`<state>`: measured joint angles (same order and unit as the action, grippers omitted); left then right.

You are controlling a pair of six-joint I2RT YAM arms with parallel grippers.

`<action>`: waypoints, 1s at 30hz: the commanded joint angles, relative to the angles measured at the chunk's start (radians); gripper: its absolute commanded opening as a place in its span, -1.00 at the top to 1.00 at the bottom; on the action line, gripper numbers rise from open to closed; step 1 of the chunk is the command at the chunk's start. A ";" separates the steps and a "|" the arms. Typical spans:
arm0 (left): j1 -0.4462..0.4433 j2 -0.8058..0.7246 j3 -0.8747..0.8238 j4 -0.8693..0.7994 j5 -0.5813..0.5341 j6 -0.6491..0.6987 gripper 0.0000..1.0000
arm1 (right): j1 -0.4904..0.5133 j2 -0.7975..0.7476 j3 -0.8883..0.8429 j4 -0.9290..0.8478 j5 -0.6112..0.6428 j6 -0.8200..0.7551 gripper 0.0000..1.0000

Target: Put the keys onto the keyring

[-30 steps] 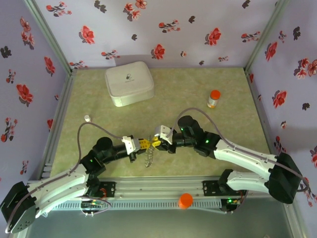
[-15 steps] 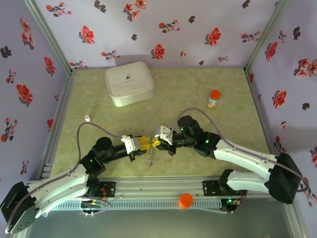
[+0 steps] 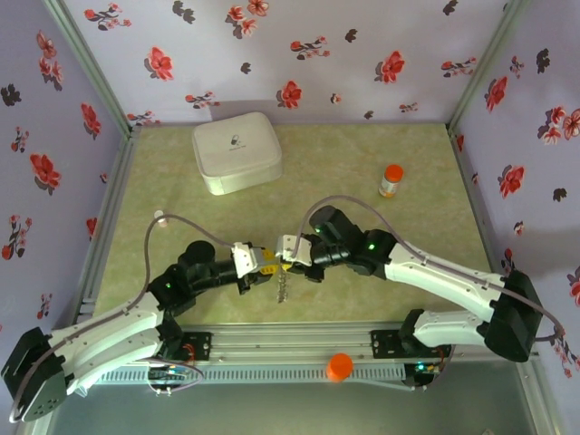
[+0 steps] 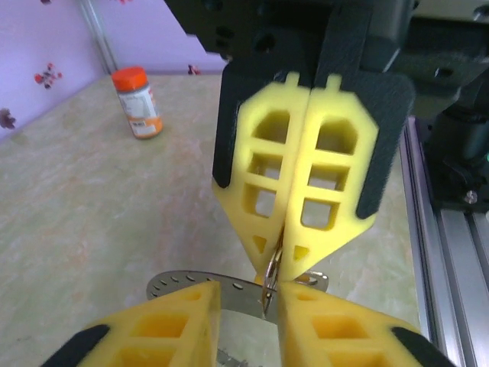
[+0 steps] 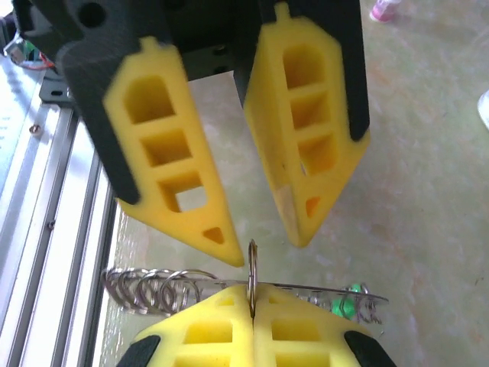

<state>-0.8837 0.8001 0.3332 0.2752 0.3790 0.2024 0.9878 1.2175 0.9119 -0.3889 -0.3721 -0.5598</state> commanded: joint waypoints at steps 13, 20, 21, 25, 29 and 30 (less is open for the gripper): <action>-0.004 0.017 0.048 -0.059 0.043 0.053 0.73 | 0.054 0.044 0.071 -0.036 0.029 -0.054 1.00; -0.004 -0.009 0.032 -0.033 0.044 0.043 1.00 | 0.018 -0.019 -0.001 0.068 -0.016 0.048 0.74; -0.004 -0.021 0.018 -0.005 0.039 0.033 1.00 | -0.002 -0.042 -0.033 0.108 -0.044 0.075 0.62; -0.004 -0.051 -0.084 0.203 0.016 -0.041 1.00 | -0.037 -0.125 -0.165 0.251 -0.129 0.128 0.38; -0.004 -0.067 -0.116 0.259 0.016 -0.077 1.00 | -0.038 -0.156 -0.215 0.315 -0.087 0.164 0.39; -0.005 -0.070 -0.120 0.258 0.017 -0.079 1.00 | -0.039 -0.155 -0.220 0.319 -0.076 0.164 0.40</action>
<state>-0.8864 0.7528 0.2203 0.4049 0.4026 0.1661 0.9535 1.0794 0.7132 -0.1688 -0.4416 -0.4450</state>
